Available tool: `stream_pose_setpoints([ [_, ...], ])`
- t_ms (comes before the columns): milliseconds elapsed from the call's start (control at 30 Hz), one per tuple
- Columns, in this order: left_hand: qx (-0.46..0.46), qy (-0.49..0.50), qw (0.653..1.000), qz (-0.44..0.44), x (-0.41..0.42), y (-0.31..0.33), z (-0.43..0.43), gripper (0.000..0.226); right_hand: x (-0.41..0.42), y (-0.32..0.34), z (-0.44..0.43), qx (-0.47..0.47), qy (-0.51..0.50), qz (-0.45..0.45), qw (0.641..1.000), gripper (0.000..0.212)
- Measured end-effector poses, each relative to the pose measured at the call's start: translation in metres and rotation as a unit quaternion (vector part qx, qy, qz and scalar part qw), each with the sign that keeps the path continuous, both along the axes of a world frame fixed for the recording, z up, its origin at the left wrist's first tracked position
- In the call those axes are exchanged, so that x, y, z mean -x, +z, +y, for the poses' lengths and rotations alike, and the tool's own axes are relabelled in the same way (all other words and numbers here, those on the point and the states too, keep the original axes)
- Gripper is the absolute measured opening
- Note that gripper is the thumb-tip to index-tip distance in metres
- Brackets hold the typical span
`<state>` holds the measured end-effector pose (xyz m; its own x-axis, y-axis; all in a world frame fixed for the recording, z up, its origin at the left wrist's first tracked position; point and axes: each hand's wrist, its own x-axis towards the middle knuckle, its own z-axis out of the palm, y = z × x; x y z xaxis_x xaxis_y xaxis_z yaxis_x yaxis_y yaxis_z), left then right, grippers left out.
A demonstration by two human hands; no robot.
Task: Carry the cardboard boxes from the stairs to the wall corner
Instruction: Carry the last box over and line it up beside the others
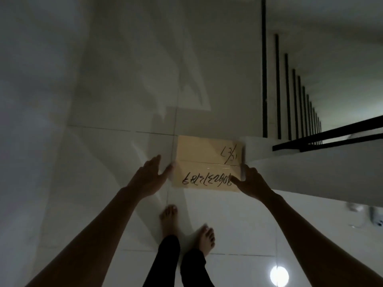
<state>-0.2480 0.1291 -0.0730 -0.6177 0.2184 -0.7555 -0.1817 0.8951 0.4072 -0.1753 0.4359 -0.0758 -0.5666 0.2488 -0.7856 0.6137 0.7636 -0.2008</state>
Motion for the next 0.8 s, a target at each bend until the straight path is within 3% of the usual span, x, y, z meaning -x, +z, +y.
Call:
stream_pose_setpoints([
  [100,-0.013,0.070,0.997,-0.039,0.014,-0.064,0.014,0.092,0.008,-0.065,0.005,0.011,-0.052,-0.013,0.999,0.066],
  [200,-0.018,0.092,0.993,-0.071,0.024,-0.120,0.026,0.097,0.009,-0.127,0.017,-0.002,-0.093,-0.006,0.996,0.091],
  [300,-0.018,0.115,0.990,-0.086,0.031,-0.160,0.038,0.097,0.008,-0.170,0.025,-0.028,-0.089,-0.007,0.996,0.084],
  [467,-0.016,0.152,0.983,-0.101,0.040,-0.200,0.050,0.093,0.012,-0.202,0.023,-0.038,-0.152,0.019,0.987,0.087],
  [533,-0.019,0.168,0.981,-0.099,0.041,-0.212,0.048,0.085,0.016,-0.206,0.019,-0.054,-0.190,0.047,0.979,0.098],
  [633,-0.014,0.213,0.975,-0.056,0.048,-0.219,0.043,0.073,0.024,-0.212,0.013,-0.029,-0.227,0.060,0.972,0.105],
  [800,0.010,0.281,0.958,-0.059,0.063,-0.239,0.025,0.096,0.040,-0.228,0.006,0.037,-0.284,0.071,0.955,0.116],
])
